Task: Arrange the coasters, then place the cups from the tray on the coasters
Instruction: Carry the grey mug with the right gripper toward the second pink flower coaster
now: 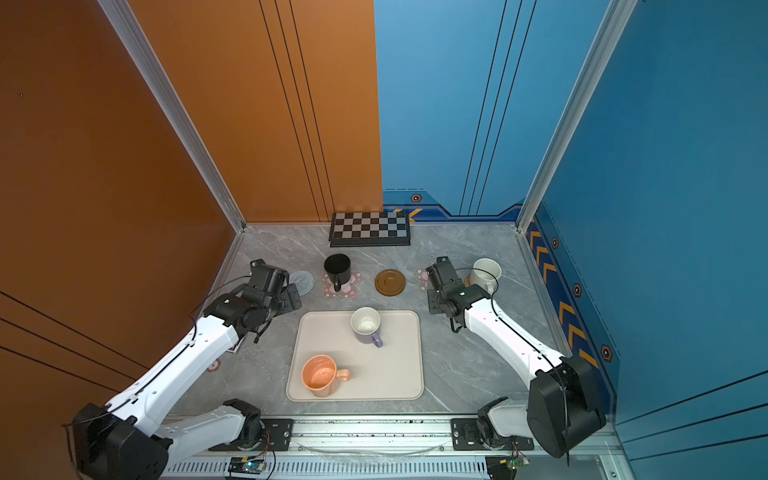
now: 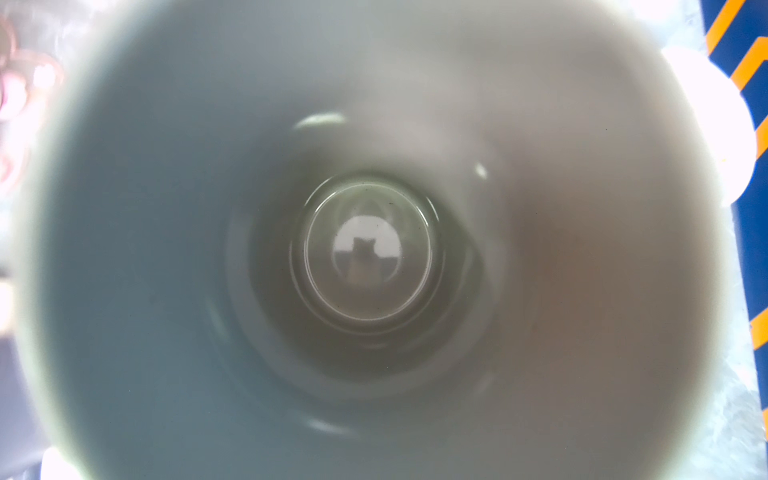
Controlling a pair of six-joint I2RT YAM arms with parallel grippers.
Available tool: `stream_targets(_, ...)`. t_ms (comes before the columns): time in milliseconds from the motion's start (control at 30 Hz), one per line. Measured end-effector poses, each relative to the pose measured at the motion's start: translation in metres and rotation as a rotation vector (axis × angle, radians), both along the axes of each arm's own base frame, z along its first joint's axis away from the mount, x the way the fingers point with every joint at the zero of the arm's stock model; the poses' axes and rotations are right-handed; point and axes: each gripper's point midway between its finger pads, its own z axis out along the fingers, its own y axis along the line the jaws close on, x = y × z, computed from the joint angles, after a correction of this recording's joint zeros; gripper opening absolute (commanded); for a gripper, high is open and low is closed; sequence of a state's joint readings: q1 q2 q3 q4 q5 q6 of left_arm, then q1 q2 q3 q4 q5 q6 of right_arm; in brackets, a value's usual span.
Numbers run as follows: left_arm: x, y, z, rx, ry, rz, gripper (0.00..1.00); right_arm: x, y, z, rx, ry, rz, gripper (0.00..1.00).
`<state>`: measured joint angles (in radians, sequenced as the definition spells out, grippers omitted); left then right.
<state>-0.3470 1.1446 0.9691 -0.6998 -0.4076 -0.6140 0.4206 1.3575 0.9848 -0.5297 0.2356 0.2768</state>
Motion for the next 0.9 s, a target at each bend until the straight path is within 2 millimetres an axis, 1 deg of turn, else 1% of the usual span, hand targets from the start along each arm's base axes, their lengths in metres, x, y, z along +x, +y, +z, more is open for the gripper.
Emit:
stream_targets(133,0.002,0.000,0.000,0.004,0.004,-0.002,0.98,0.018,-0.008,-0.003,0.015,-0.016,-0.037,0.00)
stream_targets(233,0.002,0.001,0.002,0.009,0.003,0.000,0.98,0.029,-0.010,-0.006,0.018,-0.020,-0.049,0.00)
stream_targets(433,0.004,0.006,0.004,0.019,0.002,0.014,0.98,0.046,-0.005,-0.013,0.026,-0.038,-0.043,0.00)
stream_targets(567,0.005,0.007,0.001,0.023,0.012,0.016,0.98,0.056,-0.002,-0.021,0.030,-0.050,-0.042,0.00)
stream_targets(900,0.002,0.014,-0.004,0.042,0.042,0.032,0.98,0.082,-0.004,-0.037,0.028,-0.052,-0.069,0.00)
